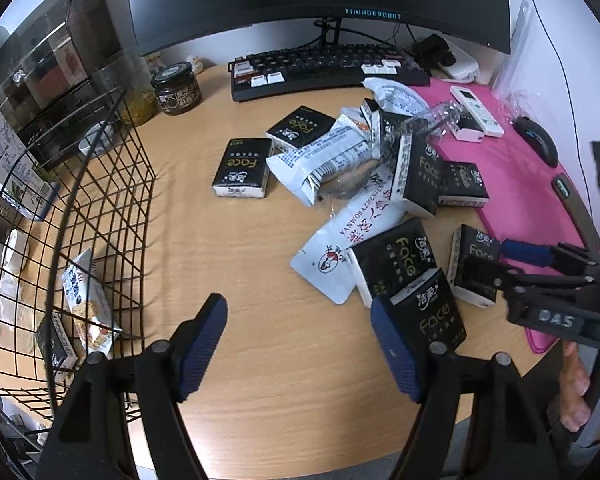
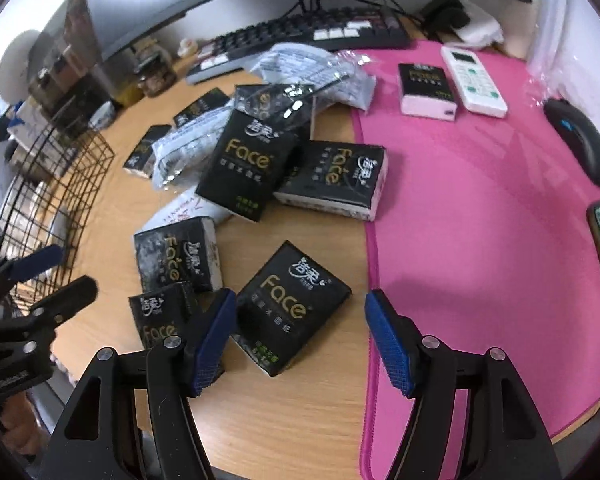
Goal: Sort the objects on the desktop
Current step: 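Grasp a black Face tissue pack with the right gripper, then grasp another black Face tissue pack with the left gripper while the right gripper holds its pack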
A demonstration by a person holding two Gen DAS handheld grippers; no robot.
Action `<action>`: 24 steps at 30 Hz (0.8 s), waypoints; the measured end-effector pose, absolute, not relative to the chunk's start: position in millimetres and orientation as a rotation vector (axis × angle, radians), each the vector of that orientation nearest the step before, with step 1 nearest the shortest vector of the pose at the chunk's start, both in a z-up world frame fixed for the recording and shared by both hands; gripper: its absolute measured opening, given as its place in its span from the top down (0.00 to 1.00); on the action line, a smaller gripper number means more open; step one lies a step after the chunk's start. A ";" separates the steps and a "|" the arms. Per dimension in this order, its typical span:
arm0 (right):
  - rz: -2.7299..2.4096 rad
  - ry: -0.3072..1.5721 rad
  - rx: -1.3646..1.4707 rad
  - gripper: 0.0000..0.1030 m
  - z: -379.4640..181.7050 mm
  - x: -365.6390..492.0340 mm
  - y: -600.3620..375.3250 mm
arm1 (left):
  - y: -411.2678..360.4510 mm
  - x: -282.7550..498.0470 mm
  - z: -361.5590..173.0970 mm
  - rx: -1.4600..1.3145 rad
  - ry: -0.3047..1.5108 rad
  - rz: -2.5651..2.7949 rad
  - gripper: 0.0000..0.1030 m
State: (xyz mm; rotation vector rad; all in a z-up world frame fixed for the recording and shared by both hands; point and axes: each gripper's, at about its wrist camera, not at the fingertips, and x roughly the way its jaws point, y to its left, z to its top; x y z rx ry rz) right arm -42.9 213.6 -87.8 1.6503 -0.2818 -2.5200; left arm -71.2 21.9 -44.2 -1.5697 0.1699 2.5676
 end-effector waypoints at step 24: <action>-2.662 -0.080 1.615 0.54 -74.7 -12.7 228.7 | 73.2 -55.8 -81.7 -1.717 0.111 2.396 0.25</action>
